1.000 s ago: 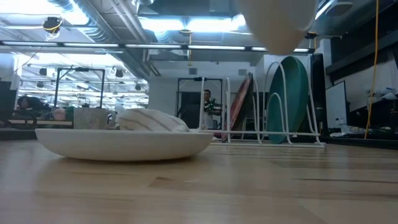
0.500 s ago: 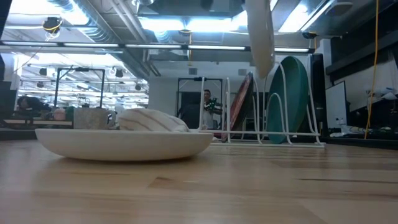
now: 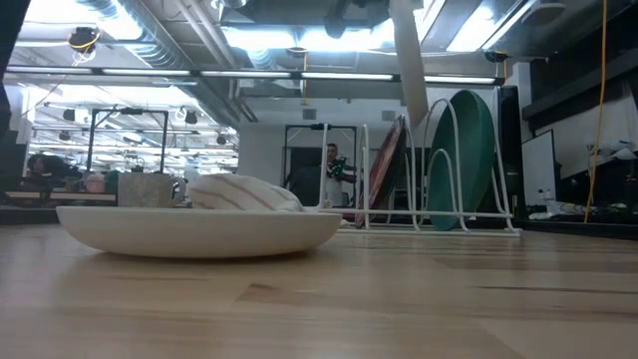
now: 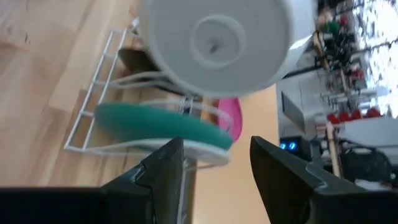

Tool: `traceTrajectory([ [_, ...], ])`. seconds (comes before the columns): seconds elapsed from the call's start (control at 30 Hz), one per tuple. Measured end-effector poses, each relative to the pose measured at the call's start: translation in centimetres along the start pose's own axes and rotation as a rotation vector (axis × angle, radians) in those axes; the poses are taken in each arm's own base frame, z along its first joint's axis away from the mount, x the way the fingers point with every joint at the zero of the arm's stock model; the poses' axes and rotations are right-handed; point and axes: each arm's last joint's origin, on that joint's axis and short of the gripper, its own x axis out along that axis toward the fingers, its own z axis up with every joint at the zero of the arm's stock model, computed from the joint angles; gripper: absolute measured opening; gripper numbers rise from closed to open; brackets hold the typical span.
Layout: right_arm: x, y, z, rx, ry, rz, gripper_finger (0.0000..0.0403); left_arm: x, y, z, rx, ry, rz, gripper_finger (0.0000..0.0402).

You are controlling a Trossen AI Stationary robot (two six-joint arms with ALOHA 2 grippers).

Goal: Sort dishes
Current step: Put the white plate in the dish rack

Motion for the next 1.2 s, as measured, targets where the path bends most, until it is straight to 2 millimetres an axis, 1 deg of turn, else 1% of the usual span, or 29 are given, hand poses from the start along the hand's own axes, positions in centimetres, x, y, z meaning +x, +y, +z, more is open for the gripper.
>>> traceTrajectory([
  [0.1, 1.1, 1.7, -1.3, 0.027, 0.024, 0.004, 0.0189, 0.9, 1.0, -0.2, 0.002, -0.008, 0.024, 0.0000],
  [0.2, 2.2, 3.2, -2.1, 0.052, 0.021, 0.004, 0.0189, 2.1, 2.1, -0.8, -0.007, -0.003, 0.018, 0.0000],
  [0.37, 3.8, 5.4, -2.7, 0.064, 0.012, 0.002, 0.0189, 4.2, 4.1, -2.2, -0.050, -0.005, 0.025, 0.0000],
  [0.6, 5.8, 7.8, -2.7, 0.057, 0.022, 0.006, 0.0189, 6.4, 7.3, -4.9, -0.050, 0.043, 0.104, 0.0000],
  [0.83, 7.4, 9.8, -2.5, 0.070, 0.011, 0.014, 0.0189, 7.8, 9.7, -7.2, -0.075, 0.077, 0.163, 0.0000],
  [0.9, 7.8, 10.3, -2.4, 0.076, 0.005, 0.015, 0.0189, 8.0, 10.1, -7.8, -0.075, 0.087, 0.172, 0.0000],
  [1.03, 8.0, 10.7, -1.8, 0.122, -0.046, 0.062, 0.0189, 8.3, 10.5, -8.4, -0.057, 0.090, 0.174, 0.0003],
  [1.2, 8.3, 11.0, -1.5, 0.111, -0.045, 0.097, 0.0189, 8.5, 10.7, -8.7, -0.059, 0.094, 0.182, 0.0025],
])
